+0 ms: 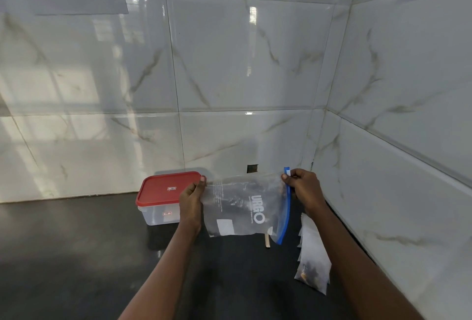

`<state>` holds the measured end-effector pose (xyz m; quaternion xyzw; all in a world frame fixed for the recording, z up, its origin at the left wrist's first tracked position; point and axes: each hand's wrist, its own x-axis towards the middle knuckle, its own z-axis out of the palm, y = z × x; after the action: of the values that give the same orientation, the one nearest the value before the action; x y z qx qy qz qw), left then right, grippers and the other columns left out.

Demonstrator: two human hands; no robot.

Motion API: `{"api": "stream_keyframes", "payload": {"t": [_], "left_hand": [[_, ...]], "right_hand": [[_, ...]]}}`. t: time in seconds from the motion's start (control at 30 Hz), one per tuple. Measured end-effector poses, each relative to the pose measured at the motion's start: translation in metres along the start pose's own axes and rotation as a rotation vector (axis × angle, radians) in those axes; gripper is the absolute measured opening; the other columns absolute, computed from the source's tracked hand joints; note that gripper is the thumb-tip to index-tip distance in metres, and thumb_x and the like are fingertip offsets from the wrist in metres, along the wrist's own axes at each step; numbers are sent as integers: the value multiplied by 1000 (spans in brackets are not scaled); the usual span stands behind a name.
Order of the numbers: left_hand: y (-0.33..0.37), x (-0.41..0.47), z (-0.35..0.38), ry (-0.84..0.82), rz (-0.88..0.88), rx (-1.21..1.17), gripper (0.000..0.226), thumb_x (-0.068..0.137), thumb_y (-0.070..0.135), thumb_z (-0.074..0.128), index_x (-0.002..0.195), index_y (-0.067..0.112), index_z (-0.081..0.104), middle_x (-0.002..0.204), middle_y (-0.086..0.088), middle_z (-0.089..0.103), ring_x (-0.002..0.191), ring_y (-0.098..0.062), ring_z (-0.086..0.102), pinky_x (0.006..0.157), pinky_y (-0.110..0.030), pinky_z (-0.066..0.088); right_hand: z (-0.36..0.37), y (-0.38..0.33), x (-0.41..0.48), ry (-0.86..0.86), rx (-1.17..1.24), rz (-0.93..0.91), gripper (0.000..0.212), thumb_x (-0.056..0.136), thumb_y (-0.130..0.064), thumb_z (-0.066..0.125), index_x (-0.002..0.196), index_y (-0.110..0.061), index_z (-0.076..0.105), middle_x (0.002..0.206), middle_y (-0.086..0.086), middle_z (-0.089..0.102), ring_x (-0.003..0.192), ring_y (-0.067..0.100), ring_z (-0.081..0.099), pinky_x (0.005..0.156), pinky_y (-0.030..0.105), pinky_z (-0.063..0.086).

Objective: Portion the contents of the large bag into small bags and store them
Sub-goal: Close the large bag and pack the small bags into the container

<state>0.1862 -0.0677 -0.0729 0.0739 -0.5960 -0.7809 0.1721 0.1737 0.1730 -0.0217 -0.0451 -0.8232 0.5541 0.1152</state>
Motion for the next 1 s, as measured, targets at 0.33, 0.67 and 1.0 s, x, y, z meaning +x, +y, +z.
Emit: {"api": "stream_keyframes", "payload": {"t": [0.33,0.67,1.0], "left_hand": [[-14,6,7,233,-106,152,28,86,34,63,71,10,60,70,-3,56,67,-17,47,64,-31,37],[-28,-1,-17,-198,-765,-47,60,89,63,37,131,21,38,132,-15,45,119,-43,46,95,-64,33],[-55,-16,-21,-26,-808,-169,10,88,-3,55,92,-10,61,103,-22,62,79,-20,61,53,-22,56]], "right_hand": [[6,1,-1,-56,87,139,41,91,-44,55,103,-7,63,98,11,65,82,21,60,71,26,49],[18,59,-17,-331,391,529,34,93,-6,55,125,-7,47,108,12,59,96,27,61,83,49,54],[31,63,-10,-126,372,592,29,93,-8,56,121,-3,52,112,15,59,101,30,60,92,50,51]]}}
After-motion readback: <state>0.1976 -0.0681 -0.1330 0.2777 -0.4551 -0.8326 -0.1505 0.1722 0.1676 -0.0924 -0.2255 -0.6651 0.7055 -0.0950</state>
